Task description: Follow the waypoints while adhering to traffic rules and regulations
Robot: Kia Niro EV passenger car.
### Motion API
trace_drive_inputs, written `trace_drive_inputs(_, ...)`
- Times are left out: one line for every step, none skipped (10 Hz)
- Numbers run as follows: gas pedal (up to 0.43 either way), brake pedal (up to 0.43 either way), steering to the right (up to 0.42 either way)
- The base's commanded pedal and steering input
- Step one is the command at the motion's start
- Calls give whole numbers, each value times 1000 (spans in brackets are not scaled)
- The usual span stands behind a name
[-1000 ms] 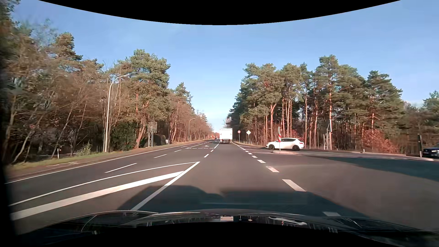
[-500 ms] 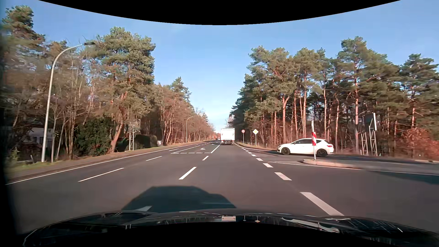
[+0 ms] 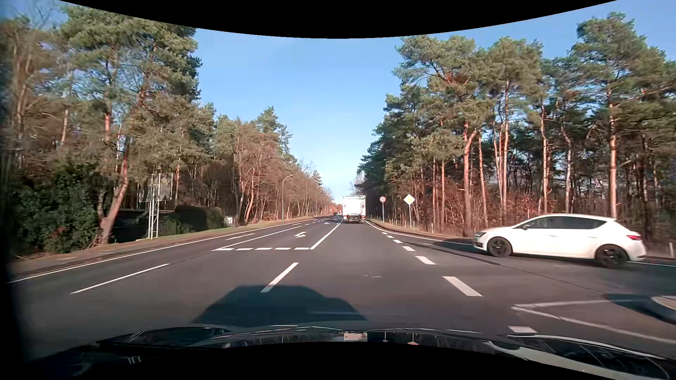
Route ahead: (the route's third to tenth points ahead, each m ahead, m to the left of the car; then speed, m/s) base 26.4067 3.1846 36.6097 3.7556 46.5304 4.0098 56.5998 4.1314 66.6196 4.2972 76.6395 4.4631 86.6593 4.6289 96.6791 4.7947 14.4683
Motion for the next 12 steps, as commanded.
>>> trace_drive_inputs(59, 0, -6)
trace_drive_inputs(59, 0, -5)
trace_drive_inputs(59, 0, -5)
trace_drive_inputs(59, 0, -5)
trace_drive_inputs(59, 0, -4)
trace_drive_inputs(59, 0, -4)
trace_drive_inputs(59, 0, -4)
trace_drive_inputs(59, 0, -4)
trace_drive_inputs(59, 0, -4)
trace_drive_inputs(59, 0, -4)
trace_drive_inputs(59, 0, -3)
trace_drive_inputs(59, 0, -2)
